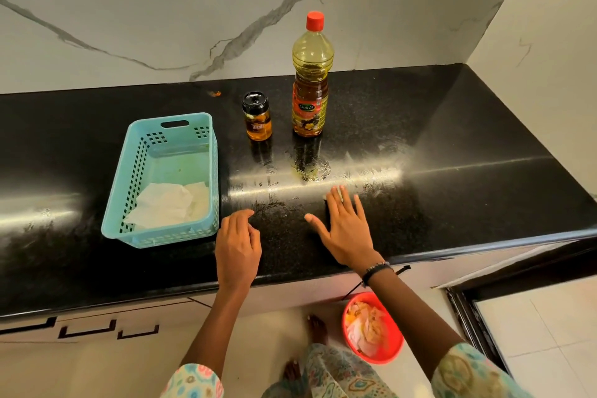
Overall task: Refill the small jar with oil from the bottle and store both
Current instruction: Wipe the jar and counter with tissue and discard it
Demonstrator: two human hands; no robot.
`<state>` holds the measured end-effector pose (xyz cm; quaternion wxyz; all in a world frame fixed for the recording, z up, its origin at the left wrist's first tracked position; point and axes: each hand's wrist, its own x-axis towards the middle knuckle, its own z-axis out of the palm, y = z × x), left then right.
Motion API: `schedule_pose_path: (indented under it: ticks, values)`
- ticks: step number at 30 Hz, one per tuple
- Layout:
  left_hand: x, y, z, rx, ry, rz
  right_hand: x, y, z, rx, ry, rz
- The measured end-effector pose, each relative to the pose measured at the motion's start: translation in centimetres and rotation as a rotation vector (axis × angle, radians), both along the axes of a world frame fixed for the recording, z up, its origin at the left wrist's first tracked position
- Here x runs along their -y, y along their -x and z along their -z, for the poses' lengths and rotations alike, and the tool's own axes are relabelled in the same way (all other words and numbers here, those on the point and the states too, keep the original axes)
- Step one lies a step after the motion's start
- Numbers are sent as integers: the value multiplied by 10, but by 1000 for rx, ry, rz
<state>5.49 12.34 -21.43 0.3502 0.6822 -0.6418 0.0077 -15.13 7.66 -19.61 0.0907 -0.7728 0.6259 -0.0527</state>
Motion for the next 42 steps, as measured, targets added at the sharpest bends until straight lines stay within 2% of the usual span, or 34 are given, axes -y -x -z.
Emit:
schedule_pose_path:
  ticks: [2,4,10,17,24,28,31,38,42]
  values:
    - [0,-1,0,4,-6,3,-14,9,3,-34,37,-31]
    - [0,-1,0,2,-12,3,-20,22,6,-66,73,29]
    - [1,-1,2,0,-21,-8,29,21,-2,-37,14,172]
    - [1,-1,3,-3,-17,-20,2,14,-1,-11,36,-21]
    - [1,0,2,-4,-9,-20,54,10,-11,-27,-67,42]
    - [1,0,2,-2,-10,-21,60,-4,-13,-3,-133,-125]
    - [1,-1,2,3,-10,-26,36,11,-10,28,-94,-220]
    - [2,0,3,9,-13,-20,88,14,-9,61,-121,-73]
    - [2,-1,4,11,-18,-17,94,-12,-11,124,-155,-148]
